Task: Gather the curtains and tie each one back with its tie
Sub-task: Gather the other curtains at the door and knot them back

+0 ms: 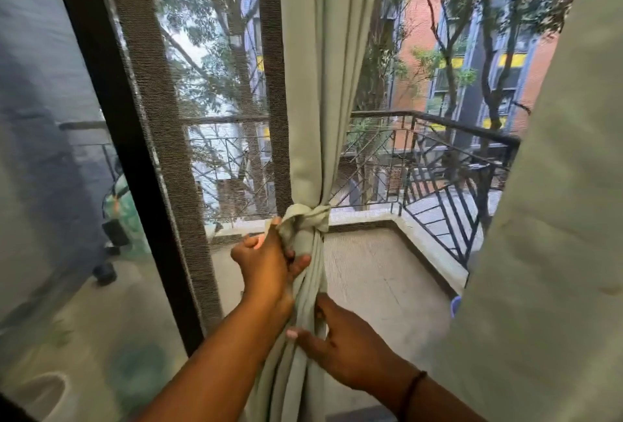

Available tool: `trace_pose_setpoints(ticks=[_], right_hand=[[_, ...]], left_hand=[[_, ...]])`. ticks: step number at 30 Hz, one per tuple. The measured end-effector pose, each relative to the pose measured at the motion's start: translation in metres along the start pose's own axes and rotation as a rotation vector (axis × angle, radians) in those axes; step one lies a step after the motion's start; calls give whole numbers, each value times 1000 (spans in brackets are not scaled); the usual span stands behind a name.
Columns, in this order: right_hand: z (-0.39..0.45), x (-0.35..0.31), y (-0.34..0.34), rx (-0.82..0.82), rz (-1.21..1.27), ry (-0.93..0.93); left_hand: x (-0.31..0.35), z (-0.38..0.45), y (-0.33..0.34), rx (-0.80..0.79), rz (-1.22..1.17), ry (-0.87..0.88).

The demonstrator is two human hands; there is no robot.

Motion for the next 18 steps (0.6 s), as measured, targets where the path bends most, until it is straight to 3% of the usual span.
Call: trace_pose_setpoints(ticks=[4, 8, 11, 16, 18], right_hand=[[-3, 20, -27, 140, -92, -121], [8, 47, -54, 298, 29, -2], [26, 65, -47, 126, 3, 112], [42, 88, -21, -36, 237, 163], [43, 91, -13, -72, 236, 151]], left_hand=[[-12, 16, 5, 37, -231, -156], [-3, 14, 14, 7, -199, 92], [-13, -5, 8, -9, -69, 245], [-49, -16, -10, 79, 218, 84], [-48, -21, -14, 46, 328, 141]])
Point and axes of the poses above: each hand's wrist, its own z-axis towards the middle knuckle, its own y-axis out of the palm, x = y × z, the point moved 8 cm from there along z, towards the middle knuckle, and after that the axes turned 12 degrees about -z, right-handed, at the moved point
